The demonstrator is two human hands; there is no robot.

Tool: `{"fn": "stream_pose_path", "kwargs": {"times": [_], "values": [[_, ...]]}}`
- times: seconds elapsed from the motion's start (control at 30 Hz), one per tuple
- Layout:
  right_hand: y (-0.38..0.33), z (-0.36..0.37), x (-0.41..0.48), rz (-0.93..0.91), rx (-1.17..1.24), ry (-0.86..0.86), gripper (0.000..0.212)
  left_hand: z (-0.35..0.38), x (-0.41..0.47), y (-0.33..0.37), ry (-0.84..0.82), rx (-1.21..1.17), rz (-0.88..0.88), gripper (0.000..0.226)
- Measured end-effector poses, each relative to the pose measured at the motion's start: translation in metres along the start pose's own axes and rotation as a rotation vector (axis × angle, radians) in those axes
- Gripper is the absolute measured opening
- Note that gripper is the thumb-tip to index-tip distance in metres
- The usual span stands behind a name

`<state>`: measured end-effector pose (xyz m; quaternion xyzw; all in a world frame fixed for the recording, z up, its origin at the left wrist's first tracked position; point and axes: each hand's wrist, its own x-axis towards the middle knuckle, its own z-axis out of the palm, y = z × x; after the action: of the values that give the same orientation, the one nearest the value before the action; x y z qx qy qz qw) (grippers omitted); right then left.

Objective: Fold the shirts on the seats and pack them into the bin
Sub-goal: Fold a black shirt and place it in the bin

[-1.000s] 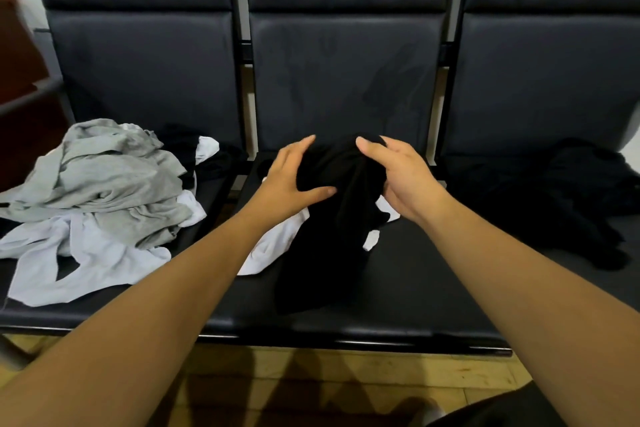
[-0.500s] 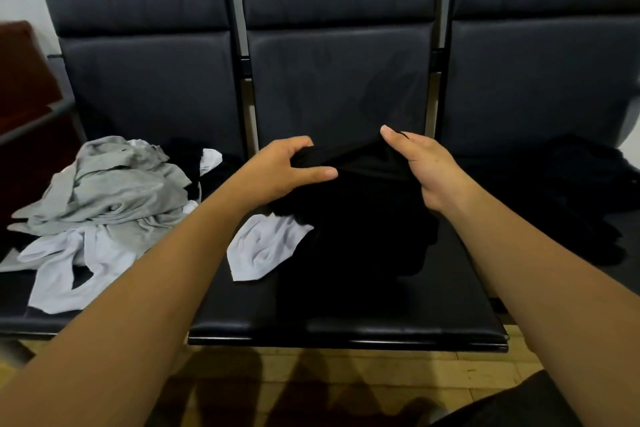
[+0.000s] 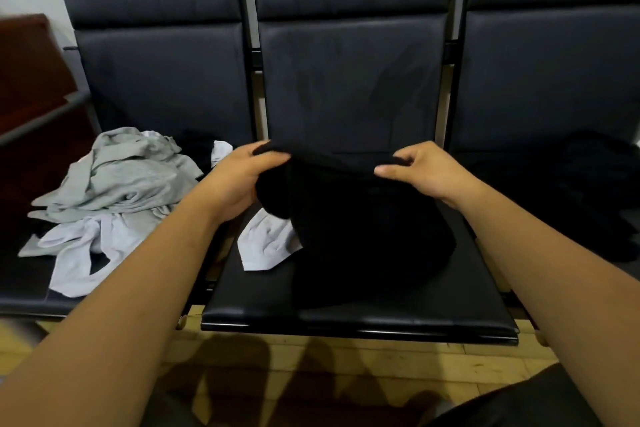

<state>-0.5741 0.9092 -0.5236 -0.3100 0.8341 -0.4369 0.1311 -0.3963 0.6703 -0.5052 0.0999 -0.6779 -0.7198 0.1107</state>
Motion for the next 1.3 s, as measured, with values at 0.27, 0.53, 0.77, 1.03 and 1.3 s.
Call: {"fn": "stream_pose_path", "kwargs": {"times": [0.27, 0.53, 0.77, 1.03, 1.3], "values": [[-0.053, 0.037, -0.022, -0.112, 0.224, -0.494, 0.032, 0.035, 0.008, 0.004, -0.079, 0.428, 0.054, 0.023], [-0.049, 0.024, -0.02, 0.025, 0.87, -0.254, 0.027, -0.014, -0.007, -0.019, -0.476, 0.594, -0.386, 0.047], [-0.038, 0.028, -0.018, 0.202, 0.721, -0.326, 0.033, 0.003, 0.006, -0.005, 0.095, -0.072, -0.199, 0.025], [-0.052, 0.06, -0.033, 0.203, 0.574, -0.559, 0.036, 0.014, 0.015, -0.017, 0.044, -0.209, -0.393, 0.024], [-0.056, 0.05, -0.024, 0.317, 1.114, -0.264, 0.015, -0.006, 0.011, -0.062, -0.263, 0.039, -0.509, 0.11]]}}
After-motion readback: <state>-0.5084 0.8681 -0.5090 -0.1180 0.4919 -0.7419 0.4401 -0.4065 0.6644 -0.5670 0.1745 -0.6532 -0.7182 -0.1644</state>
